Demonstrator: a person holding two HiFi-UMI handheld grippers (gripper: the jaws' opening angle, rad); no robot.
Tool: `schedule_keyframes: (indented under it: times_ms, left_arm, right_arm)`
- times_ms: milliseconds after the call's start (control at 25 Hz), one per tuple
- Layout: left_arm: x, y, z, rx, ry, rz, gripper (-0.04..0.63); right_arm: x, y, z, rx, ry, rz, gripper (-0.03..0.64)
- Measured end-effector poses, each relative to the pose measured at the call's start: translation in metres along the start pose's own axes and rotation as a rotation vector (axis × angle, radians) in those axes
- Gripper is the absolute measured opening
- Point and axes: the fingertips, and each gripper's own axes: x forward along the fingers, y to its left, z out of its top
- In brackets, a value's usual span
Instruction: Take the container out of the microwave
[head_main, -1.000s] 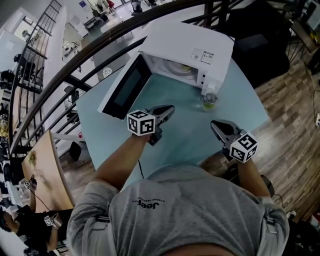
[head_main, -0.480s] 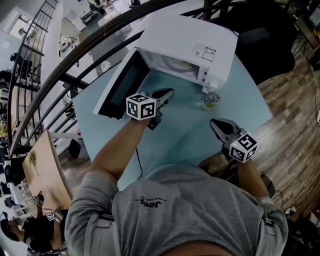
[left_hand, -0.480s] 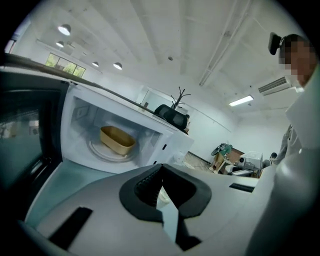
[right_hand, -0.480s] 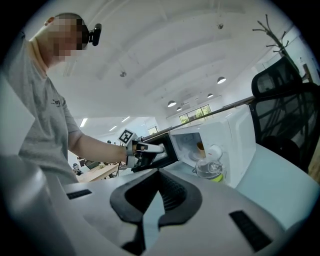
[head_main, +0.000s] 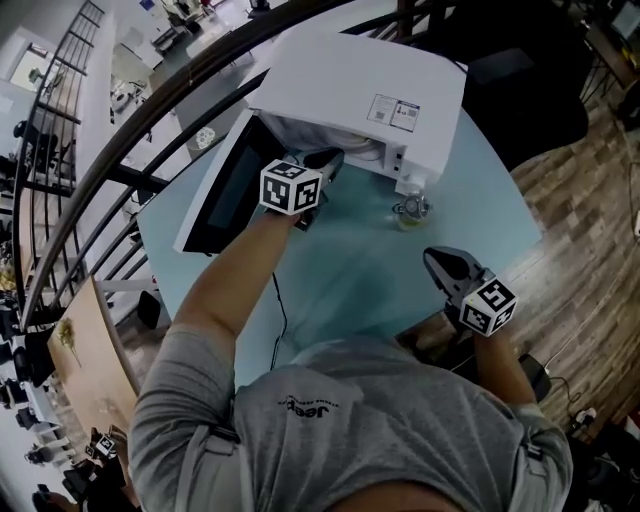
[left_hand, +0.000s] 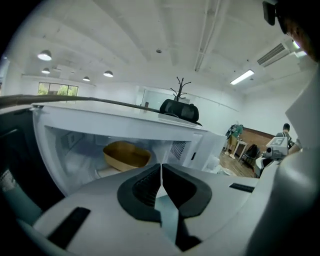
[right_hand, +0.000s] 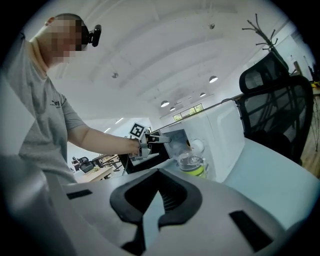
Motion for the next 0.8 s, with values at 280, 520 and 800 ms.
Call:
schedule_keyframes:
  times_ms: [280, 520, 800]
  left_arm:
    - [0.037, 0.012, 0.022, 0.165, 0.001, 0.082, 0.049]
    - [0.065, 0.025, 0.023, 0.224, 0.032, 0.129, 0.236]
    - [0.085, 0.064, 0.017, 0.215, 0.067, 0.201, 0.404]
  right_arm:
    - [-0.008, -0.019, -0.008, 0.034, 0.003, -0.035, 0.018]
    - [-0.003, -0.033, -0.010, 0.048, 0.004, -0.039, 0.018]
    - [0.008, -0.038, -0.011, 0.056, 0.003, -0.024, 0.018]
